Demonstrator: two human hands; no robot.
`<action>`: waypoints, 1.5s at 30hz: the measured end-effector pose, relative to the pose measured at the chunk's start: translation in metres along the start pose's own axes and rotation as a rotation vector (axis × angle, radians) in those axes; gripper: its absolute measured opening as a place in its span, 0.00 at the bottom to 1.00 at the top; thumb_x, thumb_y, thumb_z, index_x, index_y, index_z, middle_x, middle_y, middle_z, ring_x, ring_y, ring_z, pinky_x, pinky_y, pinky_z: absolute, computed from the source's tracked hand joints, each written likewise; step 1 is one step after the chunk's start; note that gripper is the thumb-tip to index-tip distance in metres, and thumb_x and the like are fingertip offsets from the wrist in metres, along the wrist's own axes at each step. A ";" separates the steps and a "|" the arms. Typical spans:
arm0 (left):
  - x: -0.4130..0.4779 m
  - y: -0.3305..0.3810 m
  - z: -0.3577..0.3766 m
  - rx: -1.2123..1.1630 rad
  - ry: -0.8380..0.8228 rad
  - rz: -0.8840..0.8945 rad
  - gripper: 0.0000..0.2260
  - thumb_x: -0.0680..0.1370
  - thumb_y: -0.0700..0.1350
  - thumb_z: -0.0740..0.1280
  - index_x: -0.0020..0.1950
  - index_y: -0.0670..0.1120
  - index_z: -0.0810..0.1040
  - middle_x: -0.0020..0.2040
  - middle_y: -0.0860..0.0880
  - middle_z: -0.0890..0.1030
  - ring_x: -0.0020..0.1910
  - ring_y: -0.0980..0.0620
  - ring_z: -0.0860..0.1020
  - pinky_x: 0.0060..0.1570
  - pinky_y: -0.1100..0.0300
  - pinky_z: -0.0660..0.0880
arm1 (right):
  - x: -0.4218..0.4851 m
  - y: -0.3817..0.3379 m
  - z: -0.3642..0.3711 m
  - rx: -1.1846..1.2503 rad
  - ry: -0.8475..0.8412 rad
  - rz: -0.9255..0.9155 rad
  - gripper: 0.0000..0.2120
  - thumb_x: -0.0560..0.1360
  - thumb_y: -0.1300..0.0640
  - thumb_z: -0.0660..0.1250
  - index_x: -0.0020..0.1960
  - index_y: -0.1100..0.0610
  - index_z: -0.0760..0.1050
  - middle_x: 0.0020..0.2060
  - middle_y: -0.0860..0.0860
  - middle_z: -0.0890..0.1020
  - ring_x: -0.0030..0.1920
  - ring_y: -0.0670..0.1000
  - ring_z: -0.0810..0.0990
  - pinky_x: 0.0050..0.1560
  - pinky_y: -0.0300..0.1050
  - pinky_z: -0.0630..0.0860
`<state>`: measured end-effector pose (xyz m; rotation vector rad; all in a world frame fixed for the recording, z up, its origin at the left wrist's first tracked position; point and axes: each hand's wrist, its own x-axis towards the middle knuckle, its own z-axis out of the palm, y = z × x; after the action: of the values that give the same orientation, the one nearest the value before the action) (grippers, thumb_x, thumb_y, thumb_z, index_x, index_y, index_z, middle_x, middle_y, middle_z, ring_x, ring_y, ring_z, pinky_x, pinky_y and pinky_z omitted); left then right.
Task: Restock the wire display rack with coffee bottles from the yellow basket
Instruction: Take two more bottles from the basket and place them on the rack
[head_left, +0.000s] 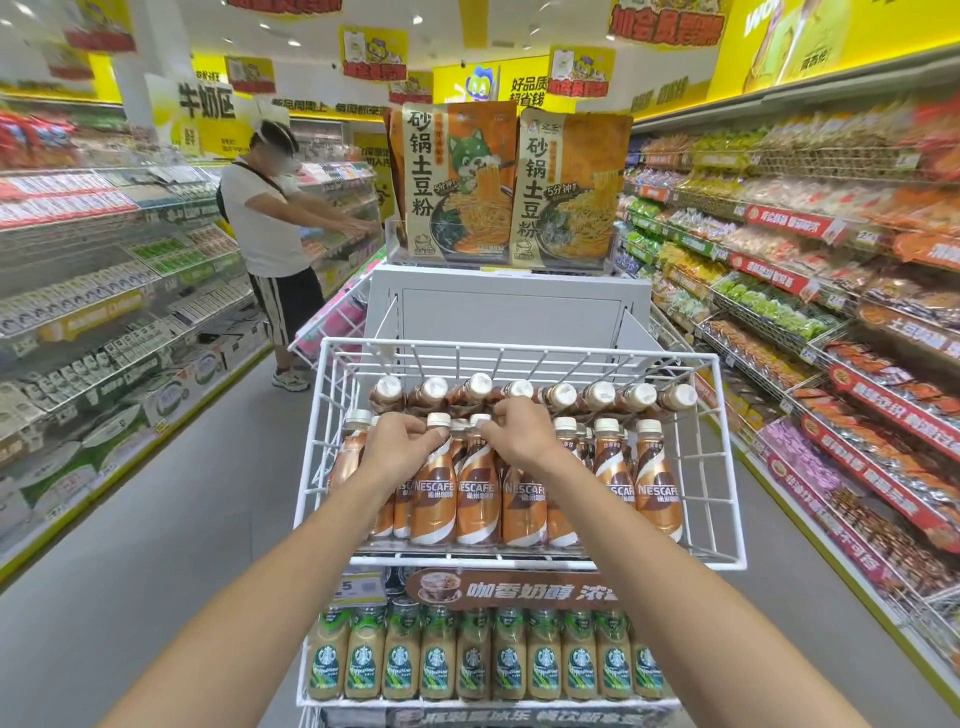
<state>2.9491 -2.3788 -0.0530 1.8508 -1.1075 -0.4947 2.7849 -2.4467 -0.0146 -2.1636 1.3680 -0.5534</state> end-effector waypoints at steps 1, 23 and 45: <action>-0.004 0.001 -0.002 0.083 0.008 0.052 0.13 0.78 0.54 0.71 0.50 0.44 0.84 0.45 0.47 0.85 0.48 0.49 0.83 0.55 0.50 0.80 | -0.004 0.000 -0.003 -0.012 0.009 -0.030 0.19 0.83 0.54 0.67 0.64 0.68 0.78 0.52 0.59 0.85 0.53 0.59 0.85 0.62 0.60 0.81; -0.188 0.054 0.008 0.910 -0.430 0.339 0.29 0.81 0.59 0.64 0.77 0.44 0.68 0.73 0.43 0.75 0.70 0.44 0.74 0.70 0.47 0.72 | -0.184 0.085 -0.065 -0.628 -0.190 -0.330 0.36 0.81 0.30 0.54 0.82 0.49 0.62 0.80 0.57 0.68 0.78 0.61 0.69 0.75 0.65 0.70; -0.517 0.234 0.438 0.766 -0.887 0.766 0.28 0.82 0.59 0.62 0.78 0.45 0.67 0.77 0.45 0.71 0.76 0.45 0.69 0.74 0.53 0.65 | -0.595 0.505 -0.318 -0.582 -0.197 0.508 0.36 0.83 0.33 0.54 0.84 0.53 0.59 0.80 0.58 0.66 0.79 0.61 0.66 0.76 0.60 0.68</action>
<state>2.2588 -2.2021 -0.1342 1.5737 -2.7576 -0.4577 2.0018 -2.1506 -0.1165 -2.0668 2.0430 0.2802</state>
